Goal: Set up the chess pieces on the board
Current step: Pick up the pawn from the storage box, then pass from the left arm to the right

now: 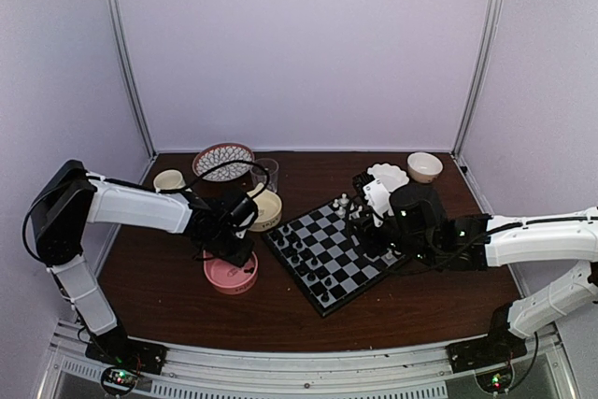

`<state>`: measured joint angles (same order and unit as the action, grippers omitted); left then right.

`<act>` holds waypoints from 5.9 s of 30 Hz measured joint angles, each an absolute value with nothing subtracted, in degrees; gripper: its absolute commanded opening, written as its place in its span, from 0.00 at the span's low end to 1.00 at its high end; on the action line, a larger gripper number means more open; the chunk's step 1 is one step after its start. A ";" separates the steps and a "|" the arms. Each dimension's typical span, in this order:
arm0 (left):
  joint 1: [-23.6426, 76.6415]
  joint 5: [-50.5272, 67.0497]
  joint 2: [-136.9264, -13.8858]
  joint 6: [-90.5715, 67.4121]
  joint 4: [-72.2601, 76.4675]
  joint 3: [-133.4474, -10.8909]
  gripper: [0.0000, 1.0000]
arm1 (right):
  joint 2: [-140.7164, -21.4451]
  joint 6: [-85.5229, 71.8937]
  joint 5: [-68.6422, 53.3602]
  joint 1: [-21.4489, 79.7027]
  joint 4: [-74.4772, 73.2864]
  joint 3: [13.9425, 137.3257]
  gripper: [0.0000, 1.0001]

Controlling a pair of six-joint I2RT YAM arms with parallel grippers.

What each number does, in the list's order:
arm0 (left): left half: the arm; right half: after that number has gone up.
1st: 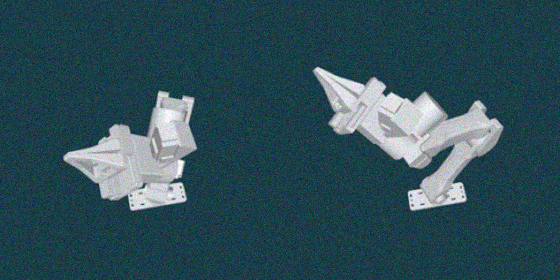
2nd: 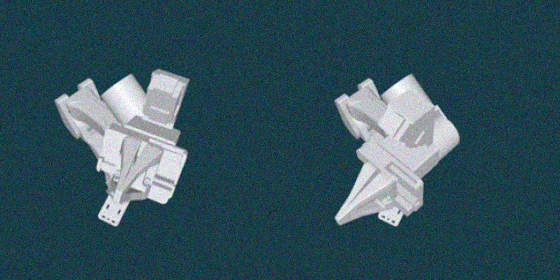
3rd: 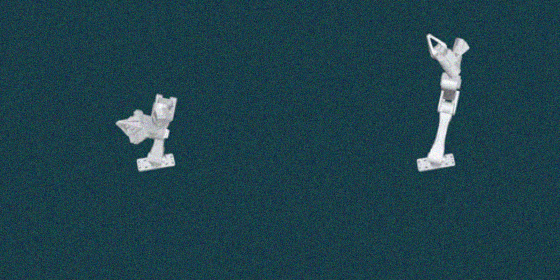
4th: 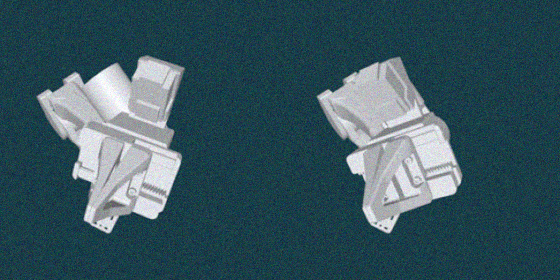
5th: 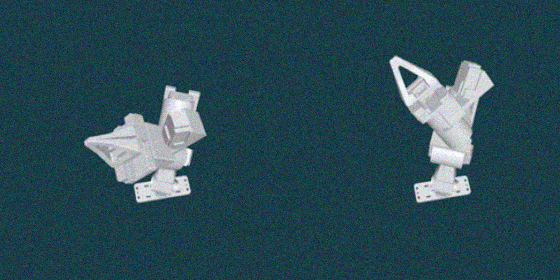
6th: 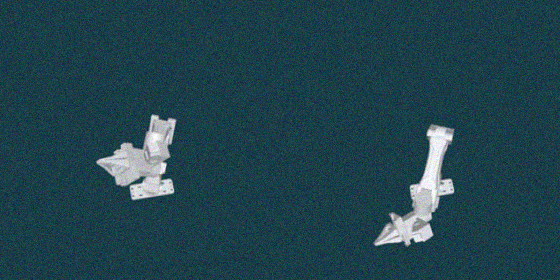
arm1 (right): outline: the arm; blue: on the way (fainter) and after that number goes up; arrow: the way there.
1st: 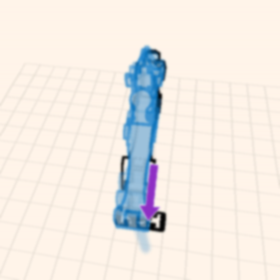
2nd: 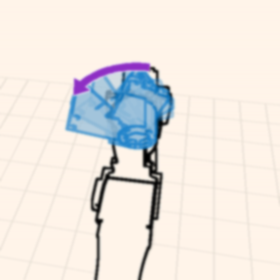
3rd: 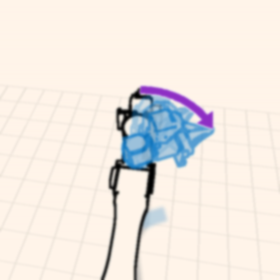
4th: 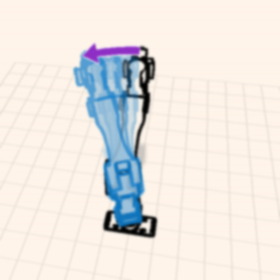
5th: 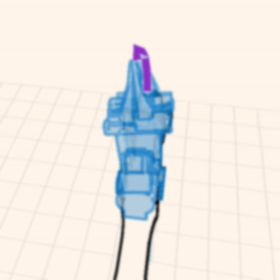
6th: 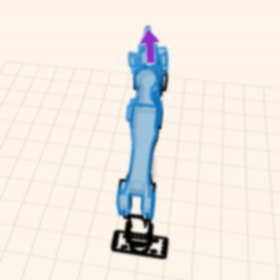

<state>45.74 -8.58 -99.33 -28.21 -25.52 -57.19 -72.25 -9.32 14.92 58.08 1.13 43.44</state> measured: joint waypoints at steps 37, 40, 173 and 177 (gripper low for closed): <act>45.74 -8.71 -91.44 -27.31 -19.66 -51.53 0.28 | -72.27 -9.30 14.87 58.08 1.15 43.44 0.38; 45.74 -6.94 -91.44 -26.89 -19.68 -50.78 0.37 | -72.27 -9.30 14.87 58.08 1.15 43.44 0.38; 61.12 9.37 -61.60 -46.83 27.77 -31.79 0.65 | -68.88 -7.99 22.44 78.59 4.54 42.98 0.00; 61.12 9.19 -59.40 -31.68 20.47 -32.84 0.71 | -69.60 -11.20 16.67 77.32 -6.74 49.47 0.00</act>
<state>61.12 9.19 -59.40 -31.68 20.47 -32.84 -69.60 -11.20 16.67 77.32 -6.74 49.47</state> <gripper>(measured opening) 0.669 0.060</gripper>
